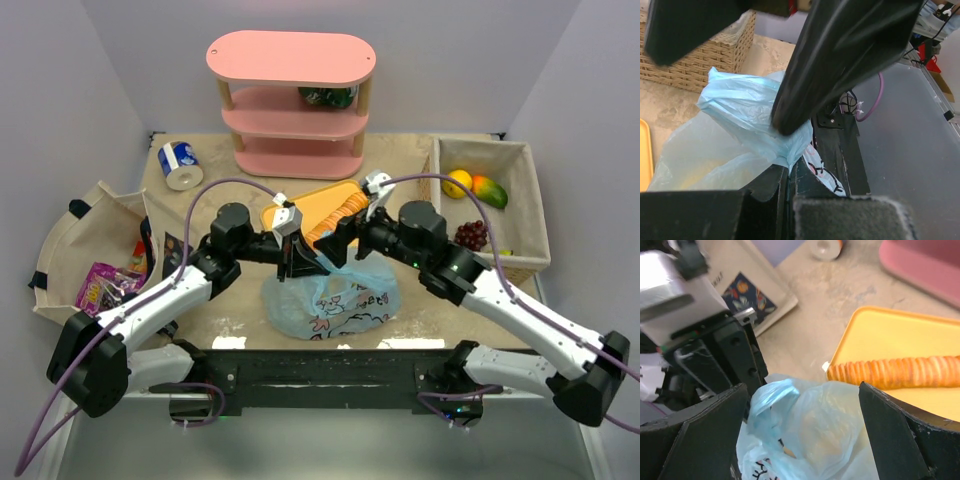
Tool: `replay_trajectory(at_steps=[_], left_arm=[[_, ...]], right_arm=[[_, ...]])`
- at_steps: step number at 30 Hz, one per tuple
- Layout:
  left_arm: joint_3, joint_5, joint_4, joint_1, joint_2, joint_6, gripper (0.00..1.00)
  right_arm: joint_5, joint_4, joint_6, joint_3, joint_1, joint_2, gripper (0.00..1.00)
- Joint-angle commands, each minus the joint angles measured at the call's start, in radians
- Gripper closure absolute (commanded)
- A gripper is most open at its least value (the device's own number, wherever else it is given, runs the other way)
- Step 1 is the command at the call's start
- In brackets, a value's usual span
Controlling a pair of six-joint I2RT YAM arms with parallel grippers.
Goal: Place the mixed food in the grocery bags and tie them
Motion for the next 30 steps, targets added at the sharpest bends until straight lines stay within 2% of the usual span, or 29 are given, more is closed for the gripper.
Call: replay_trajectory(at_steps=[1,2,4,5,7,8,9,11,14,17,24,30], left_arm=[[0.015,0.030,0.001,-0.004,-0.020,0.035,1.00],[0.015,0.029,0.000,-0.005,-0.020,0.038,1.00],[0.015,0.026,-0.005,-0.005,-0.018,0.040,1.00],[0.015,0.021,-0.006,-0.005,-0.017,0.041,1.00],[0.018,0.012,-0.016,-0.005,-0.014,0.041,1.00],[0.019,0.009,-0.016,-0.005,-0.012,0.040,1.00],[0.019,-0.002,-0.017,-0.005,-0.012,0.040,1.00],[0.021,-0.014,-0.028,-0.005,-0.007,0.038,1.00],[0.025,-0.029,-0.031,-0.005,0.000,0.032,1.00],[0.028,-0.049,-0.037,-0.005,0.002,0.030,1.00],[0.036,-0.108,-0.062,0.002,0.017,0.024,1.00],[0.033,-0.111,-0.039,0.022,0.017,0.003,1.00]], right_arm=[[-0.178,0.118,-0.017,0.028,-0.017,0.060,0.04],[-0.187,0.143,-0.017,0.028,-0.020,0.066,0.05],[-0.222,0.185,-0.012,0.013,-0.020,0.073,0.17],[-0.230,0.202,-0.012,0.004,-0.020,0.068,0.31],[-0.235,0.234,-0.008,-0.024,-0.020,0.041,0.43],[-0.235,0.240,-0.012,-0.033,-0.020,0.027,0.60],[-0.235,0.246,-0.015,-0.053,-0.020,-0.001,0.70],[-0.230,0.256,-0.025,-0.075,-0.020,-0.031,0.84],[-0.251,0.243,-0.045,-0.105,-0.020,-0.071,0.95],[-0.306,0.225,-0.058,-0.133,-0.019,-0.096,1.00],[-0.347,0.192,-0.055,-0.214,0.026,-0.183,1.00],[-0.200,0.079,-0.080,-0.225,0.179,-0.134,1.00]])
